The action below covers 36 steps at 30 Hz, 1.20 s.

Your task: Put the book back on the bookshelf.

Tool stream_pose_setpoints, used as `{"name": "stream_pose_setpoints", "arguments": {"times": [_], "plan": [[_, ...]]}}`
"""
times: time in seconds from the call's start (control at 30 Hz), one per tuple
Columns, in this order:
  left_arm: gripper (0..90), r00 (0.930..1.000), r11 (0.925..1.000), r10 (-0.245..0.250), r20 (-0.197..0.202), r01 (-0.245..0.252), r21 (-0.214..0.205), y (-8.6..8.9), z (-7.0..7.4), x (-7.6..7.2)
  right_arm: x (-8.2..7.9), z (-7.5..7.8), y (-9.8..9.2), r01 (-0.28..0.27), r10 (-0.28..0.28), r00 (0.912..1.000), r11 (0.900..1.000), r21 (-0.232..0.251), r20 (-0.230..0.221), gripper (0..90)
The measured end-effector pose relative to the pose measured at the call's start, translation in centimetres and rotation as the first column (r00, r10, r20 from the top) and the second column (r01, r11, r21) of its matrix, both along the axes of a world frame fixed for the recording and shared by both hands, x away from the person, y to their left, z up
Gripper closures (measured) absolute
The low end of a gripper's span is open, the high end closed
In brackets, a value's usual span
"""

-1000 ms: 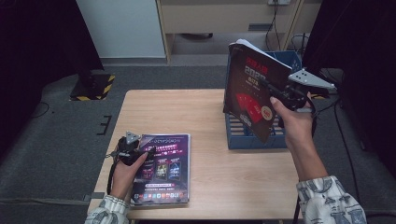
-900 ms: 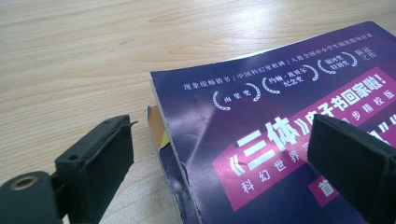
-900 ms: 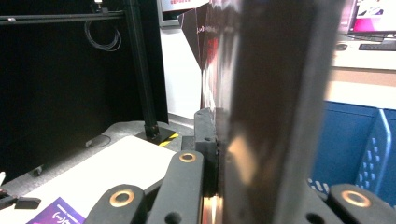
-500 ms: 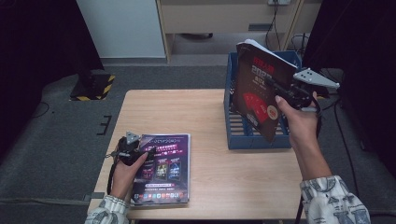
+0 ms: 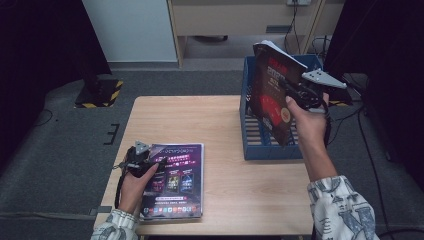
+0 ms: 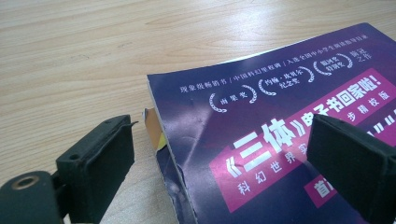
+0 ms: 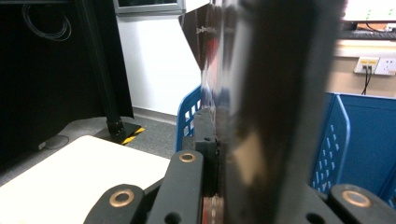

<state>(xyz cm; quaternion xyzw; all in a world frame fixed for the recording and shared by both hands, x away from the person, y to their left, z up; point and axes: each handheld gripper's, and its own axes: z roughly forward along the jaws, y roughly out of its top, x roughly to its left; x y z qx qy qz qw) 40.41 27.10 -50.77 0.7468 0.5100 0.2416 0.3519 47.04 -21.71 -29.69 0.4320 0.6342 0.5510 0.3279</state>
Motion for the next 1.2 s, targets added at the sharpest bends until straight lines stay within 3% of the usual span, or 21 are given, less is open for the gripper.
{"name": "stream_pose_setpoints", "arguments": {"times": [0.67,0.97,1.2], "plan": [[7.3,1.0000,1.0000,-0.008,-0.002,0.008,0.000,-0.1,-0.1,0.0,2.6,-1.5,2.7,0.080,-0.081,0.9966,0.9958,-0.045,-0.016,86.5],[7.4,0.9999,1.0000,-0.010,-0.002,0.010,0.000,-0.1,-0.1,0.0,3.6,-2.7,3.0,0.098,-0.098,0.9951,0.9952,0.000,-0.015,86.4],[7.5,0.9999,0.9999,-0.011,0.001,0.011,0.002,-0.1,0.0,0.0,3.9,-3.3,3.5,0.101,-0.101,0.9949,0.9949,0.006,-0.004,86.4]]}}
